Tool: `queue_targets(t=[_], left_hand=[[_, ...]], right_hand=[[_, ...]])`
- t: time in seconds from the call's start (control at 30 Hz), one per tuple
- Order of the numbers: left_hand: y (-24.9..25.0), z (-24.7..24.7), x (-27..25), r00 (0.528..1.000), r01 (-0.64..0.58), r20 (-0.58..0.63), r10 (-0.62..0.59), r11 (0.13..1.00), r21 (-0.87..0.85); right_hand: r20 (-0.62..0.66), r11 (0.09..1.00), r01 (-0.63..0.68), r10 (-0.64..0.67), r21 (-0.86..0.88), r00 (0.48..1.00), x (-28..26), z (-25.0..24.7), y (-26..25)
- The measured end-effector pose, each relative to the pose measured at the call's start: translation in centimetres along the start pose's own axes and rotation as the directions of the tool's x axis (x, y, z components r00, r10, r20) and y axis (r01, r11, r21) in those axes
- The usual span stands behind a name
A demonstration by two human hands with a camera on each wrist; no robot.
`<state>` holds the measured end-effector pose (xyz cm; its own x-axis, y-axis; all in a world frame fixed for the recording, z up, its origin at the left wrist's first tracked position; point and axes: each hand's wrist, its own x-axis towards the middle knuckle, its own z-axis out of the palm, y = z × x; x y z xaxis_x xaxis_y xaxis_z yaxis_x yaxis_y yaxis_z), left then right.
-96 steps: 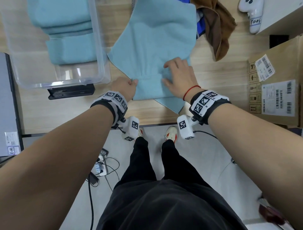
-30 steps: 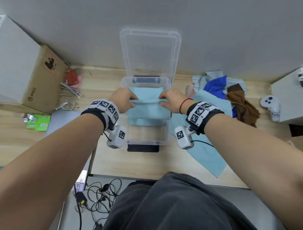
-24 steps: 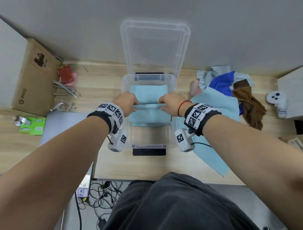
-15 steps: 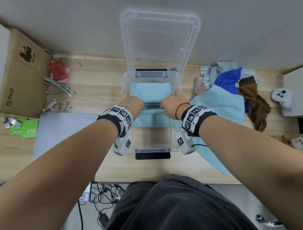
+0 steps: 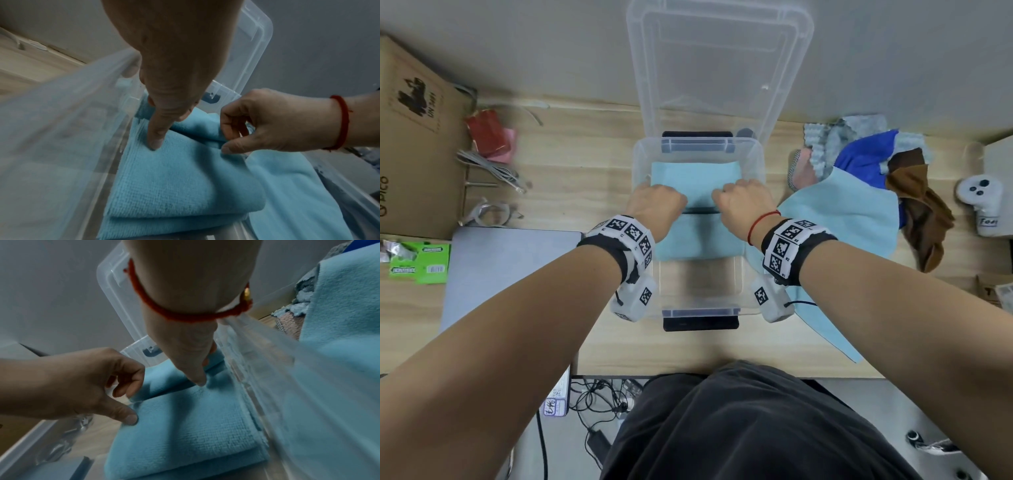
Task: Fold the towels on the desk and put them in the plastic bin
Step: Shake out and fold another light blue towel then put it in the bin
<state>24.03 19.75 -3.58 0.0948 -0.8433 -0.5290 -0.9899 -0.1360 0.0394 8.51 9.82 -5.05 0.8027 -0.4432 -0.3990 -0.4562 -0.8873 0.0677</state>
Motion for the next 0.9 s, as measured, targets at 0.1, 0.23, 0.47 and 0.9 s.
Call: queue_targets(t=[0.1, 0.23, 0.47, 0.9], left_hand=[[0.1, 0.4, -0.1, 0.992, -0.046, 0.111, 0.063, 0.987, -0.152], [0.4, 1.8, -0.3, 0.971, -0.062, 0.219, 0.1, 0.983, -0.174], [0.8, 1.6, 0.1, 0.948, -0.042, 0.311, 0.07, 0.994, -0.097], [8.3, -7.7, 2.3, 0.976, -0.016, -0.2, -0.087, 0.886, -0.464]], right_hand=[[0.055, 0.988, 0.097, -0.105, 0.118, 0.993, 0.1, -0.1, -0.6], [0.239, 0.971, 0.195, -0.224, 0.142, 0.945, -0.4, 0.1, -1.4], [0.29, 0.977, 0.156, -0.109, -0.146, 0.951, -1.1, -0.2, -0.8], [-0.23, 0.888, -0.199, 0.314, 0.416, 0.921, -7.1, -3.8, 11.4]])
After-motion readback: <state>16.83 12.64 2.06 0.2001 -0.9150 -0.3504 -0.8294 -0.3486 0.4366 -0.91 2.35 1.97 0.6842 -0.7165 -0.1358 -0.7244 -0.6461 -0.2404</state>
